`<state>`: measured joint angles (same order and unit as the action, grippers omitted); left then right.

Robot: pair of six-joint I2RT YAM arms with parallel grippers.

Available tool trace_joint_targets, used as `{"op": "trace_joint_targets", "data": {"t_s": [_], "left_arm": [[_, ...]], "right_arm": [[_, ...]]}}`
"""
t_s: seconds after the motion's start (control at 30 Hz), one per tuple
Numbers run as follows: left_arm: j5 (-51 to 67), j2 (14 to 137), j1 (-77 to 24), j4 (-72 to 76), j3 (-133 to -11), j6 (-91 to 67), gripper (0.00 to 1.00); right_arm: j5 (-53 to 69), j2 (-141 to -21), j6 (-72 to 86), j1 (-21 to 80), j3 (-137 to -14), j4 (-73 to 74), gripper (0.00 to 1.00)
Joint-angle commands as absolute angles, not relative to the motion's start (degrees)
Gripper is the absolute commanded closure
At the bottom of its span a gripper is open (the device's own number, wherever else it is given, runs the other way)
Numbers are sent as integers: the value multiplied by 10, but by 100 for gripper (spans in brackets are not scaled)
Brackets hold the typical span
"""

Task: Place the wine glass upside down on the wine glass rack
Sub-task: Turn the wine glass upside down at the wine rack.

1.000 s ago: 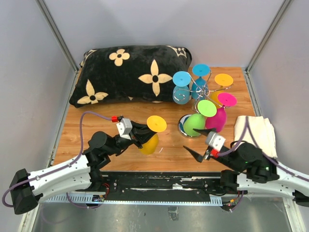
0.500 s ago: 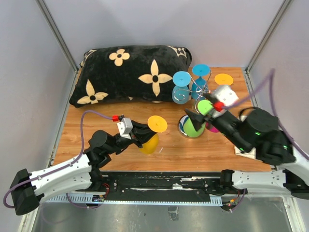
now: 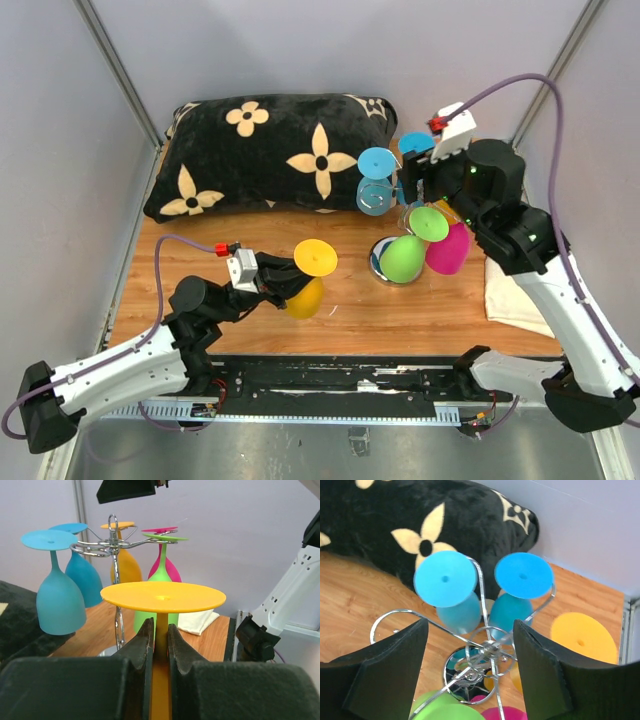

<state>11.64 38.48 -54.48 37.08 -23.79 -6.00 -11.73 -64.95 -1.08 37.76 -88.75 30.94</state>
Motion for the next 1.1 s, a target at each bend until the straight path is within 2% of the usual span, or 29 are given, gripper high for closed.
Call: {"op": "trace_joint_targets", "data": {"t_s": [0.0, 0.13, 0.23, 0.43, 0.63, 0.73, 0.83, 0.87, 0.97, 1.07], "left_arm": [[107, 388, -539, 376, -237, -52, 100], [118, 425, -518, 402, -248, -65, 100], [156, 461, -491, 438, -256, -86, 100], [190, 503, -481, 472, -281, -83, 99], [205, 537, -481, 500, -297, -62, 99], [215, 553, -481, 526, -301, -59, 99], [227, 570, -481, 549, -303, -58, 100], [230, 574, -481, 556, -304, -58, 100], [228, 589, -481, 573, -306, -57, 100], [223, 604, -481, 593, -308, -57, 99]], "right_arm": [[-9, -616, 59, 287, -882, 333, 33], [108, -601, 99, 225, -844, 331, 40], [132, -599, 106, 213, -830, 330, 43], [131, -598, 100, 208, -810, 331, 53], [67, -591, 78, 208, -796, 330, 61], [47, -585, 72, 208, -789, 318, 59], [52, -580, 68, 208, -783, 294, 36], [54, -579, 67, 208, -782, 283, 32], [52, -580, 66, 208, -782, 261, 31], [40, -585, 67, 208, -782, 247, 38]]}}
